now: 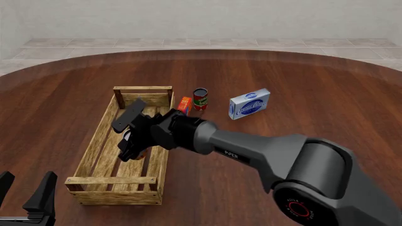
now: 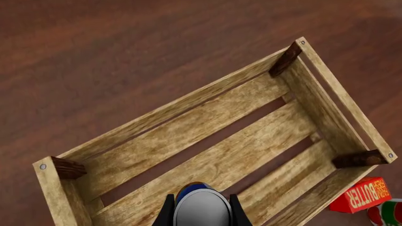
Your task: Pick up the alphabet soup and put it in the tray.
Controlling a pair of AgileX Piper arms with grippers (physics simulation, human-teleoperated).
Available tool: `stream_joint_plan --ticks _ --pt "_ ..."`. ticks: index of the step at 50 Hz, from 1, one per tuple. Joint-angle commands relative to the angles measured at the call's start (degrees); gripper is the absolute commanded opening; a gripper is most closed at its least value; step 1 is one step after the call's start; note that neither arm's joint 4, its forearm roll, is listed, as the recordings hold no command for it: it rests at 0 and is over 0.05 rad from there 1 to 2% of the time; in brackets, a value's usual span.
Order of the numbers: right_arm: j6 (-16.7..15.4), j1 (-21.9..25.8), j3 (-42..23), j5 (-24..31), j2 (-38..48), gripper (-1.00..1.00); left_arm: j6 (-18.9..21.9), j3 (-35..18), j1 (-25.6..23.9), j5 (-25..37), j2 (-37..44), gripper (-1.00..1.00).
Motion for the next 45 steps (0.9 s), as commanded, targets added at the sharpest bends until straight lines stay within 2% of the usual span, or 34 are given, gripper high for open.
stream_joint_plan --ticks 1,45 --pt "1.38 0.13 -0.27 -0.48 0.33 -1.0 0.0 0.0 0.0 0.0 0.0 1.0" --pt "2.23 -0.28 0.89 -2.13 1.57 -1.0 0.0 0.0 0.0 0.0 0.0 1.0"
